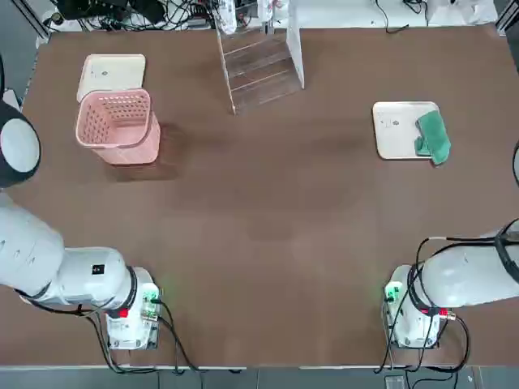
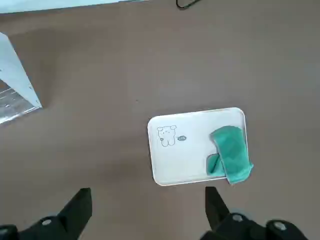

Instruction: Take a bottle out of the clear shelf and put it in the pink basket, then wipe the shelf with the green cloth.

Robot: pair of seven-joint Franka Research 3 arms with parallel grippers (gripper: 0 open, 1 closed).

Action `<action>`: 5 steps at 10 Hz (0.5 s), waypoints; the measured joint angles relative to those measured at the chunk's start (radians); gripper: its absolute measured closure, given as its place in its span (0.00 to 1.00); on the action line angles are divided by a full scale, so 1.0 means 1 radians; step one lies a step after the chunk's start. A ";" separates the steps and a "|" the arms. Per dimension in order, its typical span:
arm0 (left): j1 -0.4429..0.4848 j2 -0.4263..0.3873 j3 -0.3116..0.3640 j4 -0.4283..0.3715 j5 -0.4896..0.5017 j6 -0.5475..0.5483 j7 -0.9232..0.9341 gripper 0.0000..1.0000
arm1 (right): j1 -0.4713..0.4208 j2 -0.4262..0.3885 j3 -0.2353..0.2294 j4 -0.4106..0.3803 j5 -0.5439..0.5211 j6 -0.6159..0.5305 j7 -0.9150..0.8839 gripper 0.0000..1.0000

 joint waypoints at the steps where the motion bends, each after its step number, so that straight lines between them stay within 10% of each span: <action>1: 0.000 0.000 -0.001 -0.001 0.000 0.000 0.000 0.00 | -0.001 0.000 -0.001 0.000 0.000 0.000 0.000 0.00; 5: -0.028 0.009 -0.008 -0.003 -0.001 0.013 -0.008 0.00 | -0.007 0.000 -0.001 0.000 0.000 0.000 0.000 0.00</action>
